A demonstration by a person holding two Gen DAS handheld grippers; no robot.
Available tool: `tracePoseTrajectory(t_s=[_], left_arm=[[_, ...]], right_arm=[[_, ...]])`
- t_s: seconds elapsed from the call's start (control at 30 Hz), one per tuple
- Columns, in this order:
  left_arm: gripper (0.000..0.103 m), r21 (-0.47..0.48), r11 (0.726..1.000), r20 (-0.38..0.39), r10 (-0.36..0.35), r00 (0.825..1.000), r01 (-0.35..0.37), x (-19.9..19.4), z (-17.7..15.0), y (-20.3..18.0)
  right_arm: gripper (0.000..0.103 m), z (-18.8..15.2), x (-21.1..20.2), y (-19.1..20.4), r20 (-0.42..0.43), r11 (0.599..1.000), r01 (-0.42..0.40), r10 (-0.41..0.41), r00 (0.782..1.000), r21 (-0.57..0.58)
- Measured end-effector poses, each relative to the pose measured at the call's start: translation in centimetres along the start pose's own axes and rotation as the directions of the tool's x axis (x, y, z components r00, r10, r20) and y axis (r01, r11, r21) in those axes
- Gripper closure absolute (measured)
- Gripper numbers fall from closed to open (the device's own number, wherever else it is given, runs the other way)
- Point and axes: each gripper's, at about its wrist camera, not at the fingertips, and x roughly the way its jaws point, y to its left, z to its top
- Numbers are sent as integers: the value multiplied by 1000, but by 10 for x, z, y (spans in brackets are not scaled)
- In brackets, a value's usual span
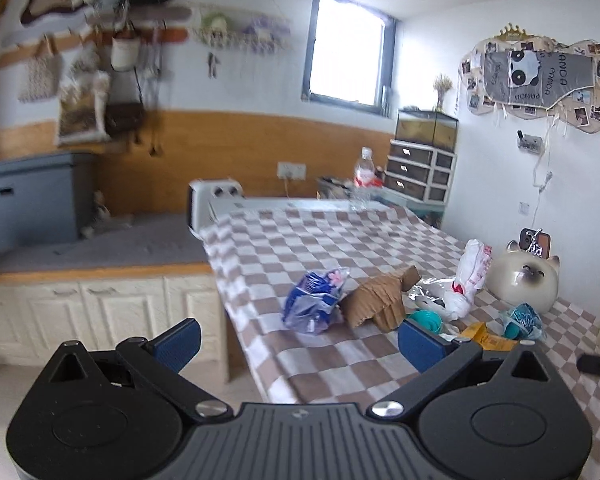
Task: Collect trash
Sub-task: 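Move both open tools back toward the table, then grasp the blue tissue pack with the left tool while the right tool grasps the yellow box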
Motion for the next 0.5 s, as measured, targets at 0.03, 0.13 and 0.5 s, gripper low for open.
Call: tracePoseTrajectory(t_s=[0.03, 0.13, 0.5], left_arm=[[0, -10, 1000, -19, -11, 1000, 11, 13, 2, 1], [0, -61, 997, -63, -48, 997, 44, 54, 9, 6], [0, 142, 966, -141, -197, 970, 216, 143, 7, -9]], right_arm=[[0, 1, 6, -7, -16, 1000, -25, 25, 1000, 13], [0, 4, 24, -20, -27, 998, -45, 46, 999, 49], [0, 15, 92, -29, -114, 987, -152, 157, 981, 51]])
